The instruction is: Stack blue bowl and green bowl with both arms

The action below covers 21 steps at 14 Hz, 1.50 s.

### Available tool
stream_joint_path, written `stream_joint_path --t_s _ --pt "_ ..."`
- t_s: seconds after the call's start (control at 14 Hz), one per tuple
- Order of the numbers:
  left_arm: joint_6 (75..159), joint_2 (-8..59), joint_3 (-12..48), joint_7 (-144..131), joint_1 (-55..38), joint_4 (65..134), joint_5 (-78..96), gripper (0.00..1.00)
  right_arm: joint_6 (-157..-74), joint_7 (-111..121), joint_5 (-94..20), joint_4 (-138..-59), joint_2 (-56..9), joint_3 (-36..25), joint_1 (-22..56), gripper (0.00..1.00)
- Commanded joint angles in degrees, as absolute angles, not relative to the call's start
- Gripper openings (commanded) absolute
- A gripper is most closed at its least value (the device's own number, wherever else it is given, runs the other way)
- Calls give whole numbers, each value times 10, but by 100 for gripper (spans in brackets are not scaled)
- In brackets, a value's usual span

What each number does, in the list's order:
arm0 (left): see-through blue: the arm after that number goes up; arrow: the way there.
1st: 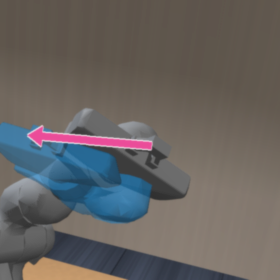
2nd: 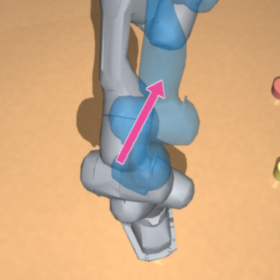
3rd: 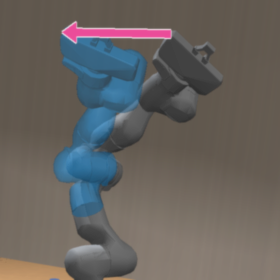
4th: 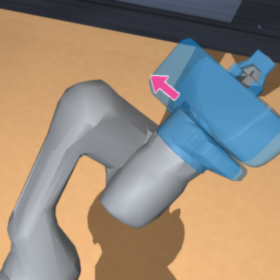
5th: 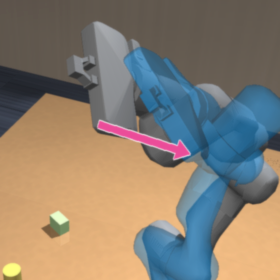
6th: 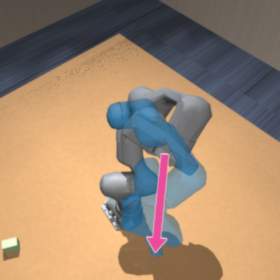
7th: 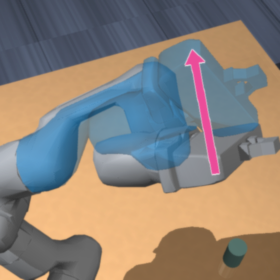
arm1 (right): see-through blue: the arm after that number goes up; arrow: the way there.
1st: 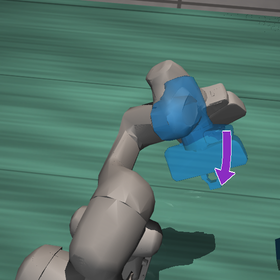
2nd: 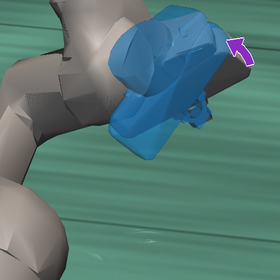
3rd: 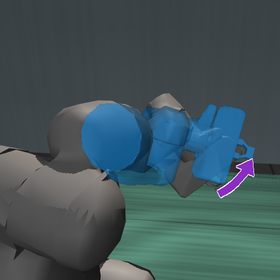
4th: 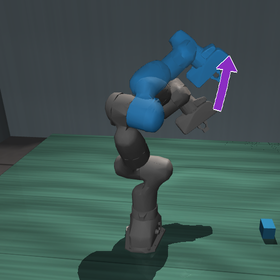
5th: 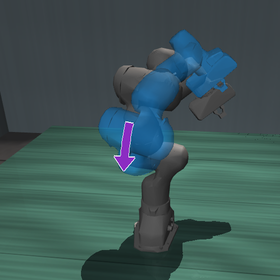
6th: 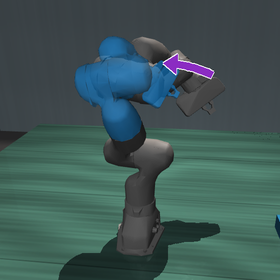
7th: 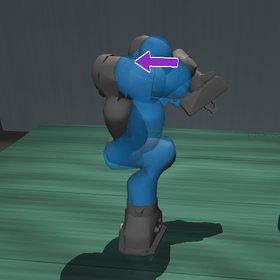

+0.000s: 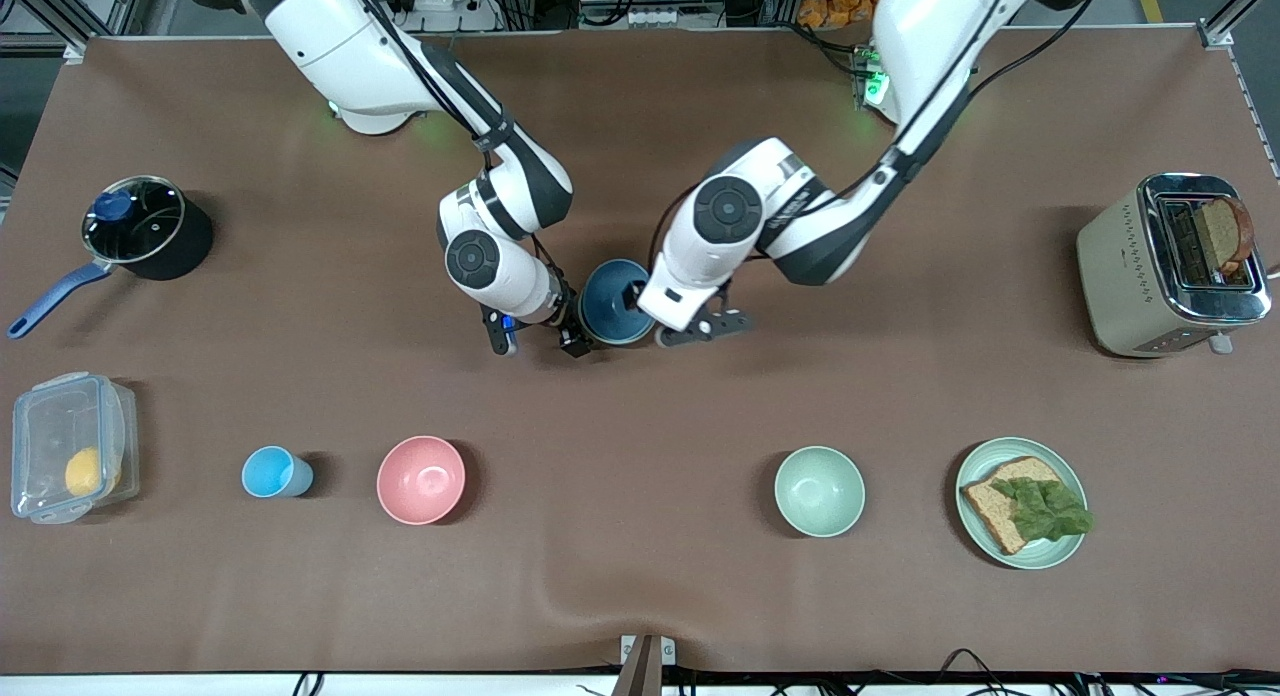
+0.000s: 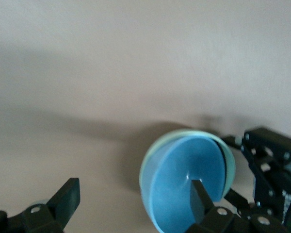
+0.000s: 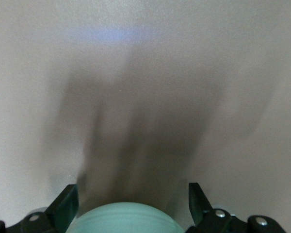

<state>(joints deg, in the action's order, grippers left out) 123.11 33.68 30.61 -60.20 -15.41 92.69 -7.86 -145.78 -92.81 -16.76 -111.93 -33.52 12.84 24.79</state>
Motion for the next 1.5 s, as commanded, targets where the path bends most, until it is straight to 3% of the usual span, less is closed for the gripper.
stream_joint_path --t_s 0.0,0.36,1.0,1.21,1.43 --pt "1186 304 308 -602 -125 905 -105 100 -1463 -929 -178 -1118 -337 128 250 100" --pt "1082 272 308 -570 -78 848 -149 100 -1463 -929 -178 -1116 -337 128 250 100" --pt "1014 167 314 -364 48 853 -128 100 -1463 -928 -178 -1116 -337 128 250 100" --pt "978 115 266 -279 41 869 -91 100 -1463 -928 -178 -1116 -337 128 250 100" --pt "938 44 120 -188 -45 900 -40 100 -1462 -924 -178 -1116 -337 128 250 100"
